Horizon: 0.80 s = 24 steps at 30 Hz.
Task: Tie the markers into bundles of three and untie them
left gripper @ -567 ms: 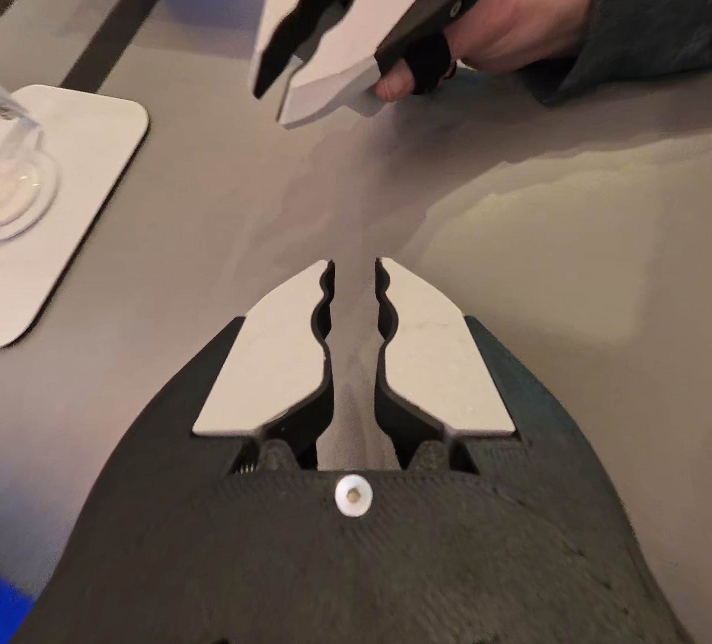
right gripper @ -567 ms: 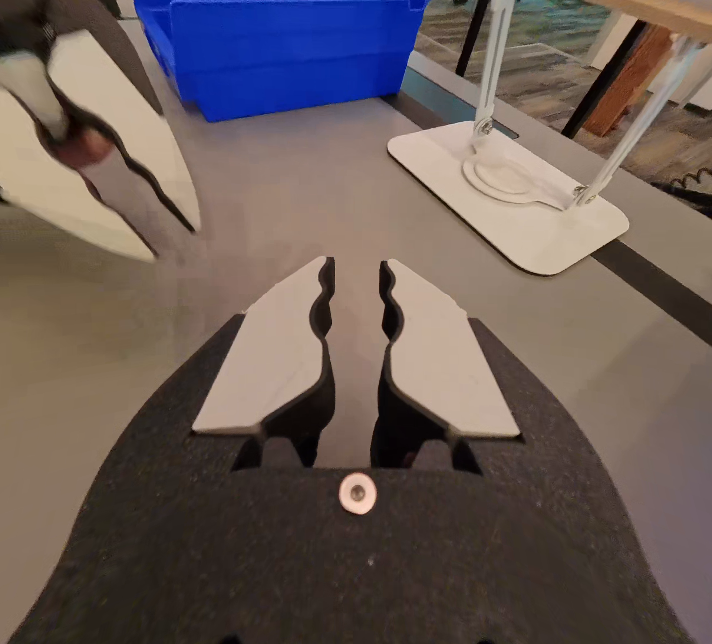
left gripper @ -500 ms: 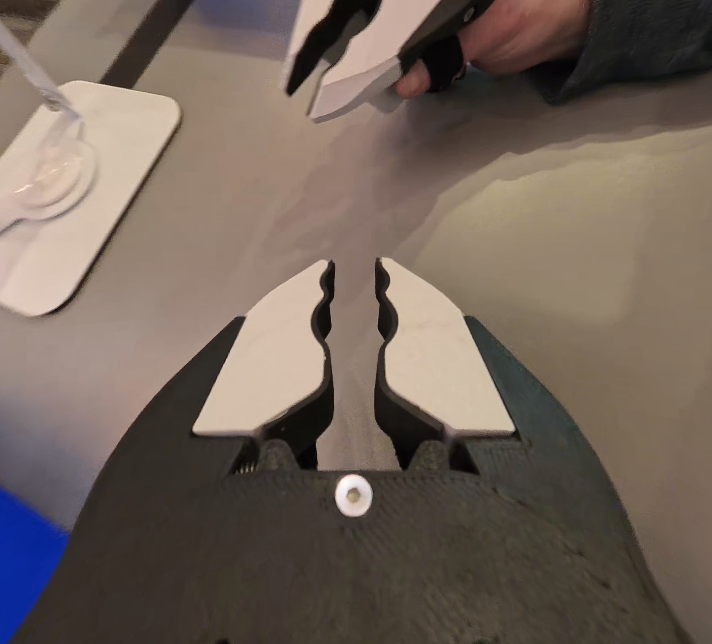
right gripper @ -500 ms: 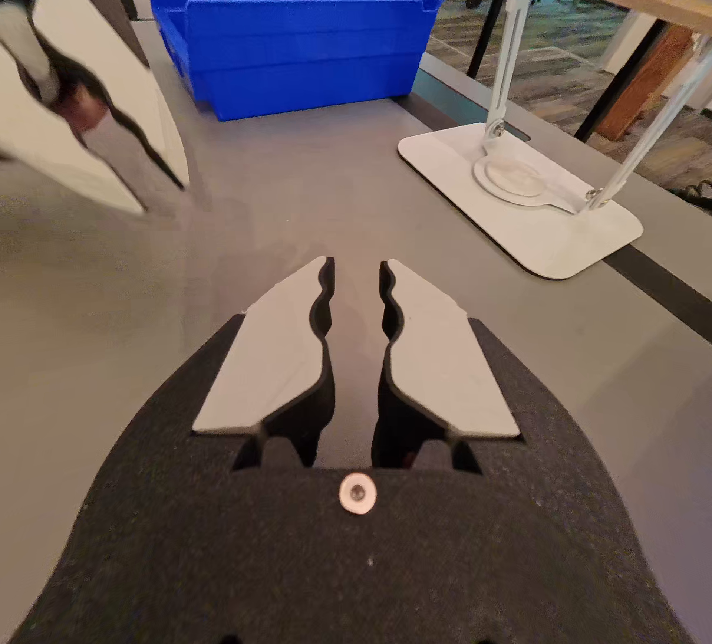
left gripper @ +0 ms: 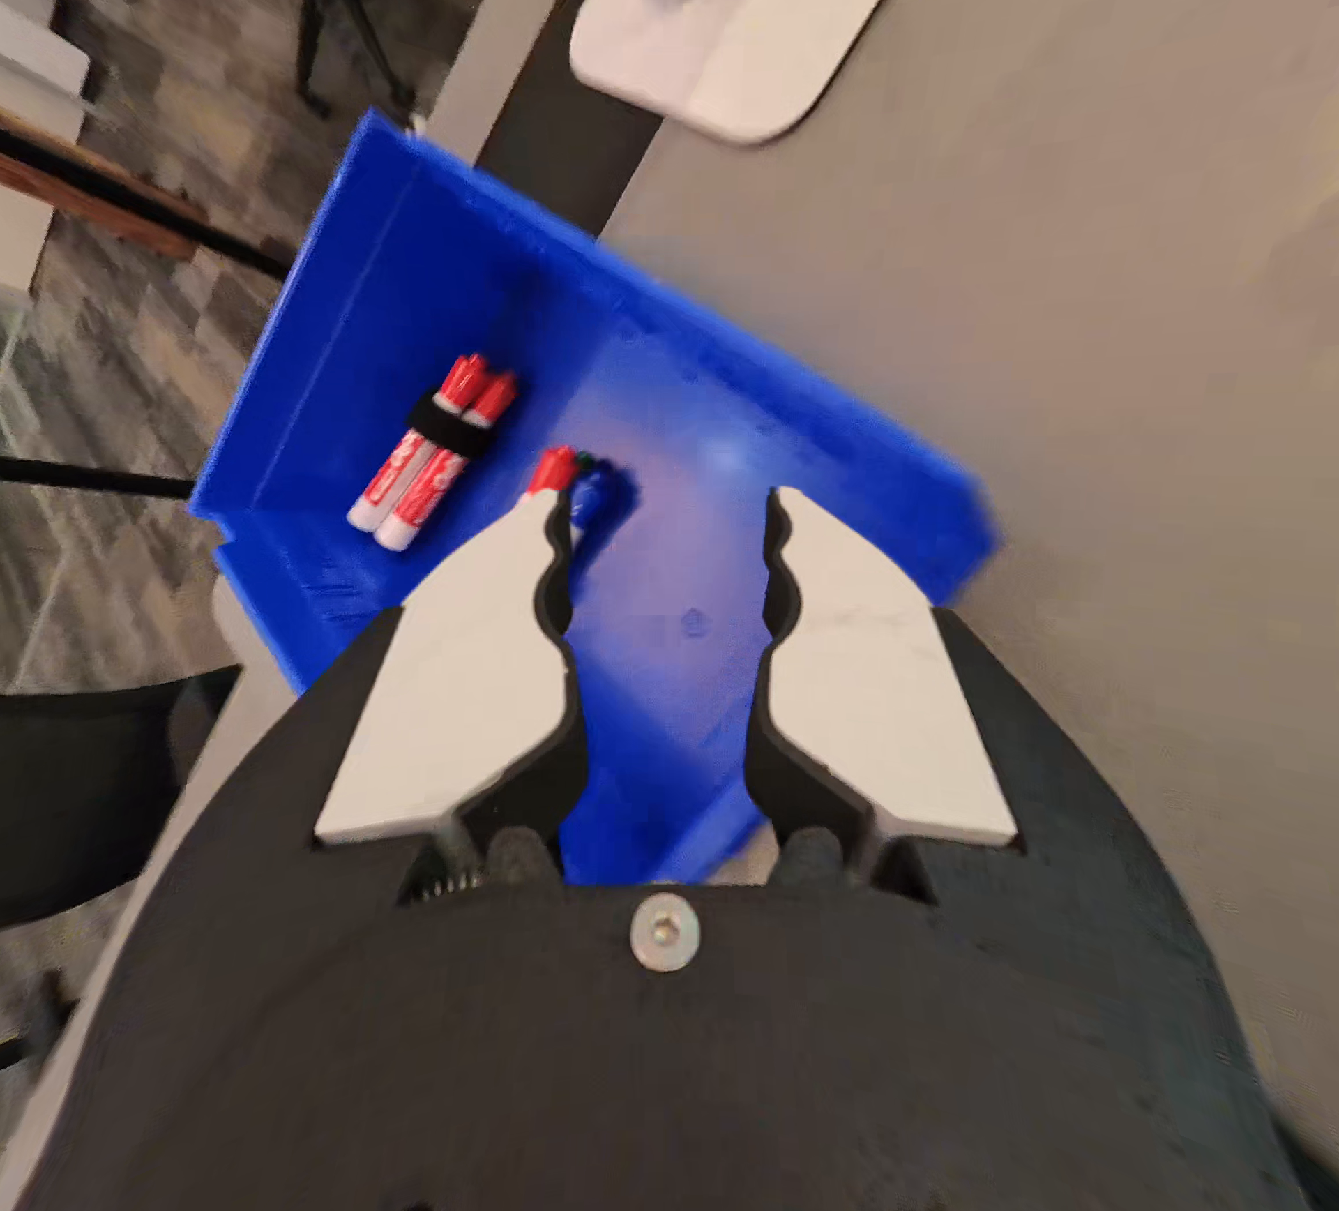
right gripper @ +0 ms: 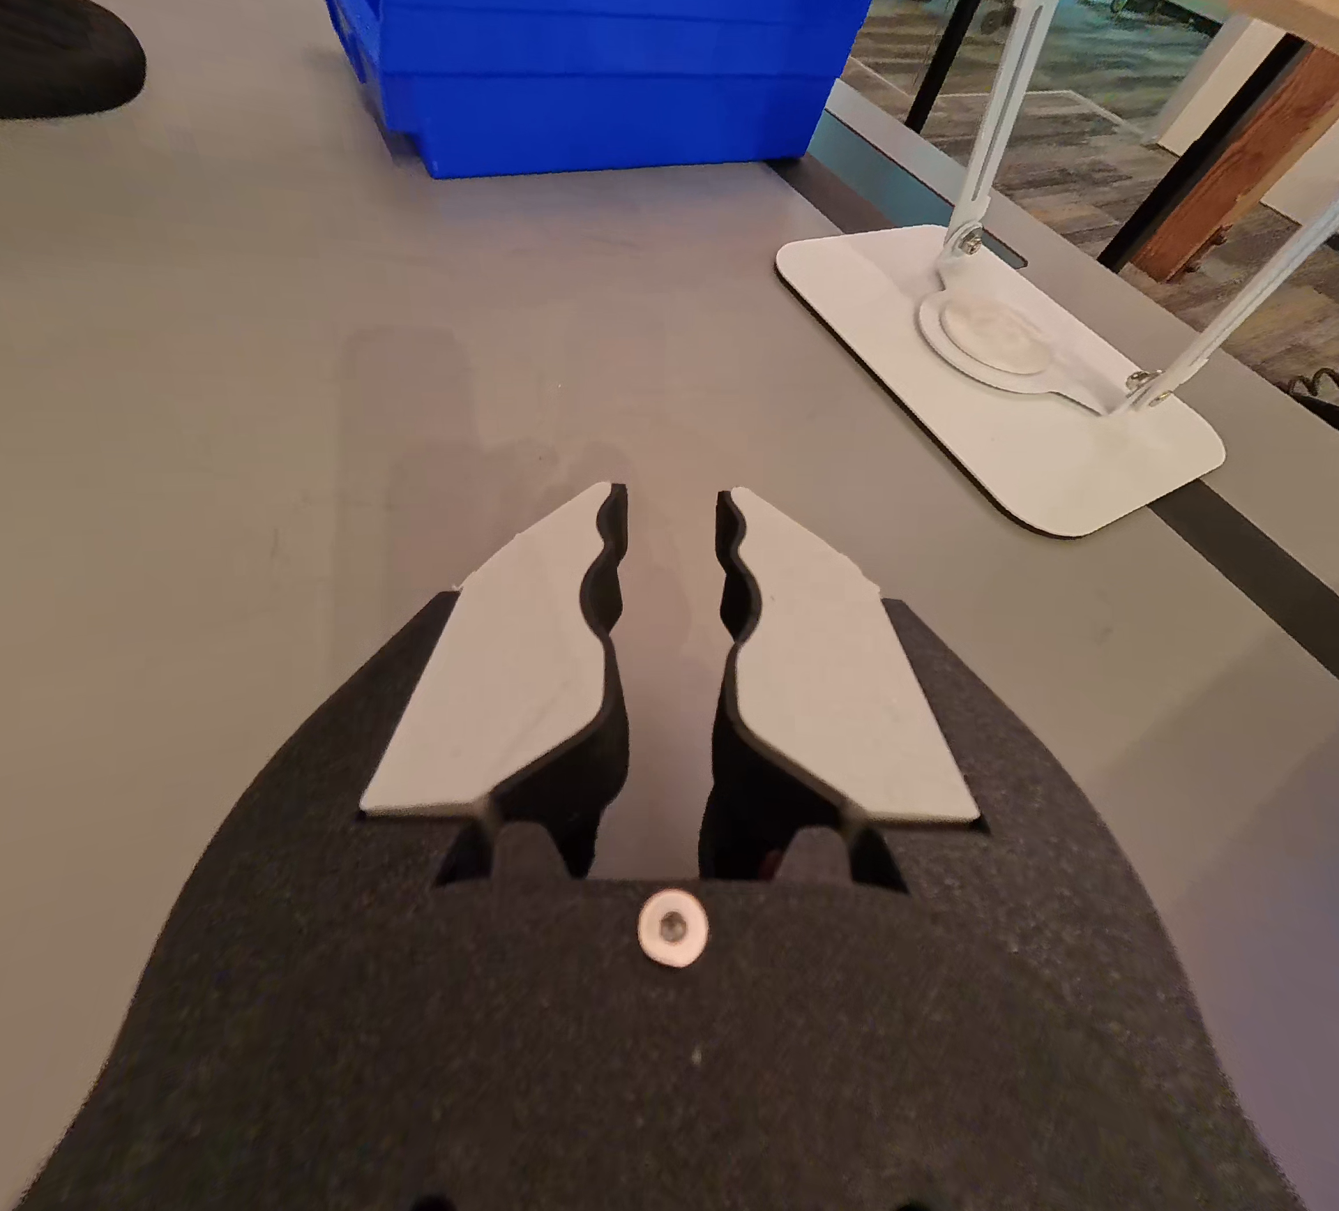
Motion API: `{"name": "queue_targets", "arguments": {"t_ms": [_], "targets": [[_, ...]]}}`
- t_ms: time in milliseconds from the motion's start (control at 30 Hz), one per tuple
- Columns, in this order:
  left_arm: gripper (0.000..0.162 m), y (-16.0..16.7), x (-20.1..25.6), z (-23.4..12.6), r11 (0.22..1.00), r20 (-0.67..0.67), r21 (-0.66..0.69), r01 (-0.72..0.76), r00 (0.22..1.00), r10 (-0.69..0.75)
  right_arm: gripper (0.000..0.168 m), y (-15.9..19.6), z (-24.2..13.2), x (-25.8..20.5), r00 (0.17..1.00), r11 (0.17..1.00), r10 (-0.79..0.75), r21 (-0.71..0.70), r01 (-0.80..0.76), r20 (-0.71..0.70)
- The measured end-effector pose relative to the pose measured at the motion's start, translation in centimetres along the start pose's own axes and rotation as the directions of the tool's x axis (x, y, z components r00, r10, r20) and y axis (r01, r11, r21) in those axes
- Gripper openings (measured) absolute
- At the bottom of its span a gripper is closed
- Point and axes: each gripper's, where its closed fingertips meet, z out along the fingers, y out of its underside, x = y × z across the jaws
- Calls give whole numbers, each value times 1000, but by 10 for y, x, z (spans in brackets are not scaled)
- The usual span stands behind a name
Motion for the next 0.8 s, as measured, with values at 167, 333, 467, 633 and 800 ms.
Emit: {"name": "queue_targets", "arguments": {"t_ms": [167, 333, 467, 633, 800], "targets": [[62, 44, -60, 57, 933, -22, -310, -183, 982, 185, 23, 3, 2, -7, 999, 999, -30, -23, 31, 30], [64, 84, -77, 84, 801, -230, -463, -379, 924, 304, 23, 2, 1, -9, 998, 1000, -24, -12, 24, 55], [63, 109, -79, 96, 695, -337, -522, -495, 868, 365, 23, 3, 1, -11, 997, 1000, -25, -14, 26, 75], [54, 124, -84, 105, 662, -361, -549, -510, 859, 362, 23, 3, 1, -13, 996, 999, -29, -16, 31, 88], [42, 120, -82, 108, 702, -361, -531, -475, 876, 320, 22, 4, 2, -15, 995, 999, -39, -24, 42, 95]]}}
